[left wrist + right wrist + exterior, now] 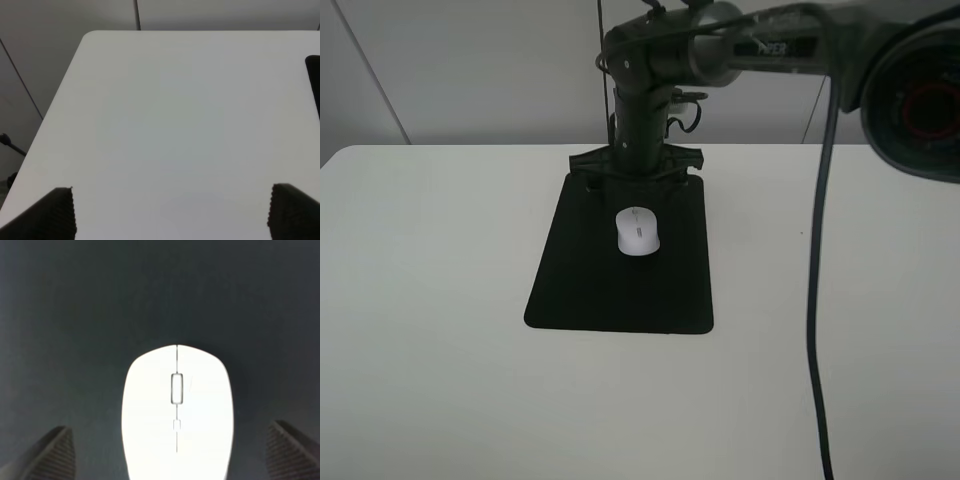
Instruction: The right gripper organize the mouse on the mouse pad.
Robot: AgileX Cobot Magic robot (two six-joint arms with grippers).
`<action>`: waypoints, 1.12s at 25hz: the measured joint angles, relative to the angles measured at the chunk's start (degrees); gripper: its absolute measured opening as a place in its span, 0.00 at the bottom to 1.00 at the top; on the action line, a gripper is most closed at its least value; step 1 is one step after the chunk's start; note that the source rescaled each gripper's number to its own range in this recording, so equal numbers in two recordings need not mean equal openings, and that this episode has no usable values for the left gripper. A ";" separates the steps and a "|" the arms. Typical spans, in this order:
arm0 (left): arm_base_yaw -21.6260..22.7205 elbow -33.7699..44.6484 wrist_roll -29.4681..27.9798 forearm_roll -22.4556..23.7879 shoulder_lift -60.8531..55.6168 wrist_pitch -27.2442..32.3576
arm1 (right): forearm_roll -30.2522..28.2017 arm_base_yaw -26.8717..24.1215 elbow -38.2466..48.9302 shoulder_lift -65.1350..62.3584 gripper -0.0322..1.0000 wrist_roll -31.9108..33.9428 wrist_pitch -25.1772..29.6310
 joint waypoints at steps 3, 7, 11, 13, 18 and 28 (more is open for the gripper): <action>0.00 0.00 0.00 0.00 0.00 0.00 | -0.06 -0.07 0.00 -2.54 0.80 -1.95 2.24; 0.00 0.00 0.00 0.00 0.00 0.00 | 0.05 -0.69 1.01 -4.64 0.80 -3.61 4.97; 0.00 0.00 0.00 0.00 0.00 0.00 | 0.45 -2.68 6.53 -9.12 0.80 -5.66 4.31; 0.00 0.00 0.00 0.00 0.00 0.00 | 0.83 -4.13 10.41 -11.47 0.80 -6.20 3.43; 0.00 0.00 0.00 0.00 0.00 0.00 | 1.15 -9.55 23.85 -18.69 0.80 -7.58 -0.37; 0.00 0.00 0.00 0.00 0.00 0.00 | 1.25 -26.77 48.89 -37.79 0.80 -10.38 -6.86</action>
